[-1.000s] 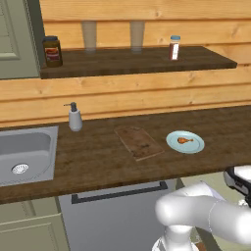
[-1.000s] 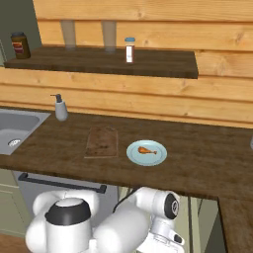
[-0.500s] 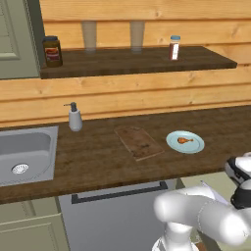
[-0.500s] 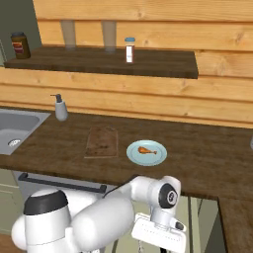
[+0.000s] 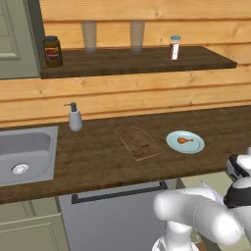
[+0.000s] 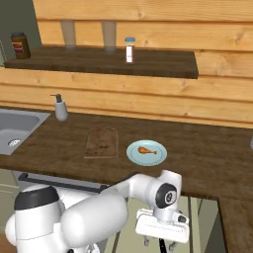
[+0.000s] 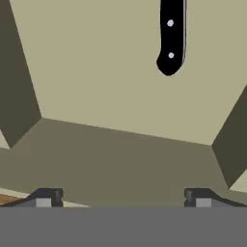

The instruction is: Pick up the knife from the drawer and place it on the cutting board. Then place the meat from the plate to the cutting board.

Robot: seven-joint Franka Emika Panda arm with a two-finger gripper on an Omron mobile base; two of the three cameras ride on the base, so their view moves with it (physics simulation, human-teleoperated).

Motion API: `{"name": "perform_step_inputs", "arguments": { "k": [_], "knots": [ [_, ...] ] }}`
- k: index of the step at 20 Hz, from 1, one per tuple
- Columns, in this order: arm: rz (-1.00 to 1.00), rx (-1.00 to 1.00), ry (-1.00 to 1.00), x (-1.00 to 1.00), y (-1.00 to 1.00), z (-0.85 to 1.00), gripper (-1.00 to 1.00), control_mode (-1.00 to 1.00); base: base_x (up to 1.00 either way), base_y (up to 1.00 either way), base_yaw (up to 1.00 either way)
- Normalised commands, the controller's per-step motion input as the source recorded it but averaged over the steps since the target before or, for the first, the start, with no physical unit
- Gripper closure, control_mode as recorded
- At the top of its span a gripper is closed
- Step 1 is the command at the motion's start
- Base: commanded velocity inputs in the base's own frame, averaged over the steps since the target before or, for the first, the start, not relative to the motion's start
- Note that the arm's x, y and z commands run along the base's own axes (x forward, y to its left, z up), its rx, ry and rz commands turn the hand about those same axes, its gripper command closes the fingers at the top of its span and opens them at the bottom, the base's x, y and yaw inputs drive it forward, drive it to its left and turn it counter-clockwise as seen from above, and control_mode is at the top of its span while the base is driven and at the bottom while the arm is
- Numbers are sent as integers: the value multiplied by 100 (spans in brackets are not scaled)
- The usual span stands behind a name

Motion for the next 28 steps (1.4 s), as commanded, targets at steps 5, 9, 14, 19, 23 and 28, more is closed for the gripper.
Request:
{"name": "perform_step_inputs", "arguments": {
  "k": [5, 9, 14, 19, 23, 28],
  "knots": [
    [4, 0, -3, 56, -1, -53, -100, -100, 0, 0, 0],
    [6, 0, -3, 47, -32, -32, -100, -100, 0, 0, 0],
    [5, 0, 0, 29, -45, -26, -100, -100, 0, 0, 0],
    [6, 1, 1, 47, -8, -52, -100, -100, 0, 0, 0],
    [7, 5, 0, 49, 0, -45, -100, -100, 0, 0, 0],
    [7, 4, 1, 33, 0, -50, -100, -100, 0, 0, 0]
  ]
}}
